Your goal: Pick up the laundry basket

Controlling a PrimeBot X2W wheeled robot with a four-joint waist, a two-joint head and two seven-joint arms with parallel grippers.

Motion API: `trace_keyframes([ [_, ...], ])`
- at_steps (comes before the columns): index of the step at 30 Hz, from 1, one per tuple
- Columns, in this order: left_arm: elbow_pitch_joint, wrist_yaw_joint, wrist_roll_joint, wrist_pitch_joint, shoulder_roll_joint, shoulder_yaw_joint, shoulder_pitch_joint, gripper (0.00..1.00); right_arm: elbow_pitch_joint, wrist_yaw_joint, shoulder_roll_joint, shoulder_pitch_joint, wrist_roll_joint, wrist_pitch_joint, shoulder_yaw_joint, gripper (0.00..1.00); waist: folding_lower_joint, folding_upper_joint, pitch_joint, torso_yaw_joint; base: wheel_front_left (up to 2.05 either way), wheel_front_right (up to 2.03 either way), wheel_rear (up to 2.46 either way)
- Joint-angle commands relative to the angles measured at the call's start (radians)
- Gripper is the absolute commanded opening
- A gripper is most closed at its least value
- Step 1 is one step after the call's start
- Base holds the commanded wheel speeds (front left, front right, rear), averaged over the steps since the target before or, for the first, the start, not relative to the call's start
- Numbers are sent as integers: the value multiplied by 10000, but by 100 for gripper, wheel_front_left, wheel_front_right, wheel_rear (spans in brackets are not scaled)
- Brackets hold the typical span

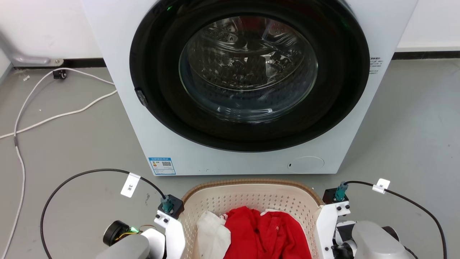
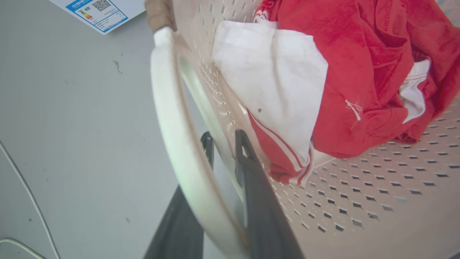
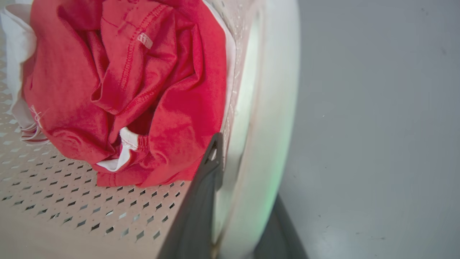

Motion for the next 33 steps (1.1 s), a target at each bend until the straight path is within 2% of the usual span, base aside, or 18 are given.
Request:
trace_keyframes([
  [1, -6, -110, -34, 188, 347, -265, 248, 0, -102, -20, -277, -60, 39, 41, 116, 0, 3, 0, -91, -47, 0, 0, 0],
  [15, -232, -111, -734, 549, 564, -806, 138, 0, -198, -20, -304, -284, 405, 622, 566, 0, 3, 0, -216, -149, 0, 0, 0],
  [33, -206, -111, -886, 456, 476, -1044, -113, 0, -397, -15, -372, -323, 849, 869, 1046, 0, 3, 0, -305, -207, 0, 0, 0],
])
